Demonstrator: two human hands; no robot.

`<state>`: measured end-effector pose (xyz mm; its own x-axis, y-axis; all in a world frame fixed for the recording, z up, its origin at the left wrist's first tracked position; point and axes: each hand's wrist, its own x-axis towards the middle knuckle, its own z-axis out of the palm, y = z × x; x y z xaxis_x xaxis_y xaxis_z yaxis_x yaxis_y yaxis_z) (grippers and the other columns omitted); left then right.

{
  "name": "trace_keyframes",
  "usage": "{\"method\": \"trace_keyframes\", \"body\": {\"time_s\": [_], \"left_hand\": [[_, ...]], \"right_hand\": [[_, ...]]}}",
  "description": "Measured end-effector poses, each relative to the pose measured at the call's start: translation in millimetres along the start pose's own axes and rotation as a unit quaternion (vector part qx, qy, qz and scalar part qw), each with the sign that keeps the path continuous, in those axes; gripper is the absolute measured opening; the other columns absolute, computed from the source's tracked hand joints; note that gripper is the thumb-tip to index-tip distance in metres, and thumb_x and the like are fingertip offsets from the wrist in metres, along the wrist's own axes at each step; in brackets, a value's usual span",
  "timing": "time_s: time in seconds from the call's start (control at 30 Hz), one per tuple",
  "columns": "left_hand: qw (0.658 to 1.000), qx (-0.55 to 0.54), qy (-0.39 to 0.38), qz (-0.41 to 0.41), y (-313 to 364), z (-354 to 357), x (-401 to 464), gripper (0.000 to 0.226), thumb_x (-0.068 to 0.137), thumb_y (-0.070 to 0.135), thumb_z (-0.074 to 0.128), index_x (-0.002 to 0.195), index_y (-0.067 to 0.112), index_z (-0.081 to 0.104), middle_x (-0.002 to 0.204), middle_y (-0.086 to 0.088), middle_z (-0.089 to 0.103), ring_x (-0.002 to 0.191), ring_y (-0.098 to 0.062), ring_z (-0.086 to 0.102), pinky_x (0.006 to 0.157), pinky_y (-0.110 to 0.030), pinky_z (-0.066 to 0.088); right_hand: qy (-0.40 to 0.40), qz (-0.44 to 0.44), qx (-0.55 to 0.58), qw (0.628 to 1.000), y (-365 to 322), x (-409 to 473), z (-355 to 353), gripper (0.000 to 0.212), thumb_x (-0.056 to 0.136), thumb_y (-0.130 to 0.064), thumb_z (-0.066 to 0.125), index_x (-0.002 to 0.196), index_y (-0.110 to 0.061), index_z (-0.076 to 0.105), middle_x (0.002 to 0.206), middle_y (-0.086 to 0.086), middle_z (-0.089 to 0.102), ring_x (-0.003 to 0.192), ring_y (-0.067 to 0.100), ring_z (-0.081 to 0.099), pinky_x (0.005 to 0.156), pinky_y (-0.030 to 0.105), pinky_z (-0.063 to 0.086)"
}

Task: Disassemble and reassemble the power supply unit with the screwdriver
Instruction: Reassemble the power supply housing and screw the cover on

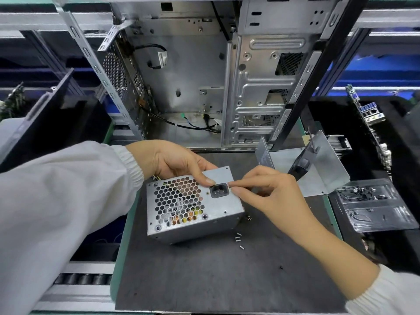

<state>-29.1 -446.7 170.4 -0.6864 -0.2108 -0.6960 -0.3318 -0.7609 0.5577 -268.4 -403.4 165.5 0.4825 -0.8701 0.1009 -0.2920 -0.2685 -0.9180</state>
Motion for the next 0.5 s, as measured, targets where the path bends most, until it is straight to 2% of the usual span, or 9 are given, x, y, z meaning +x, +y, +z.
{"method": "trace_keyframes", "body": {"time_s": [0.1,0.2,0.4,0.5], "left_hand": [[1.000,-0.010,-0.005,0.000,0.0,-0.6,0.3,0.033,0.090,0.002,0.049,0.118,0.013,0.063,0.103,-0.011,0.073,0.088,-0.022,0.072,0.077,-0.036,0.060],[1.000,-0.014,0.005,-0.003,-0.3,-1.9,1.1,0.034,0.089,0.002,0.050,0.120,0.012,0.060,0.102,-0.012,0.073,0.087,-0.022,0.073,0.075,-0.036,0.060],[1.000,-0.013,0.005,-0.005,-0.4,-3.2,1.4,0.032,0.090,0.003,0.049,0.117,0.012,0.063,0.103,-0.011,0.073,0.087,-0.023,0.073,0.077,-0.036,0.060],[1.000,-0.009,-0.005,-0.007,-1.1,-4.2,1.4,0.034,0.091,0.003,0.048,0.113,0.016,0.069,0.104,-0.010,0.074,0.089,-0.022,0.073,0.081,-0.037,0.060]], "right_hand": [[-0.013,0.041,0.036,0.998,-2.4,2.6,-0.6,0.015,0.077,-0.014,0.076,0.084,-0.027,0.079,0.078,-0.005,0.065,0.069,0.013,0.060,0.065,0.026,0.052],[-0.024,0.080,0.097,0.992,-2.8,4.1,-0.5,0.015,0.077,-0.010,0.076,0.084,-0.024,0.079,0.082,0.004,0.066,0.071,0.020,0.063,0.058,0.025,0.054],[-0.053,0.119,0.162,0.978,0.7,3.0,0.0,0.014,0.081,-0.009,0.072,0.087,-0.021,0.078,0.085,-0.001,0.073,0.075,0.008,0.067,0.055,0.020,0.050],[0.010,0.102,0.153,0.983,7.7,1.8,-15.5,0.013,0.086,-0.010,0.067,0.089,-0.018,0.076,0.077,0.003,0.072,0.064,0.009,0.065,0.055,0.020,0.052]]}}
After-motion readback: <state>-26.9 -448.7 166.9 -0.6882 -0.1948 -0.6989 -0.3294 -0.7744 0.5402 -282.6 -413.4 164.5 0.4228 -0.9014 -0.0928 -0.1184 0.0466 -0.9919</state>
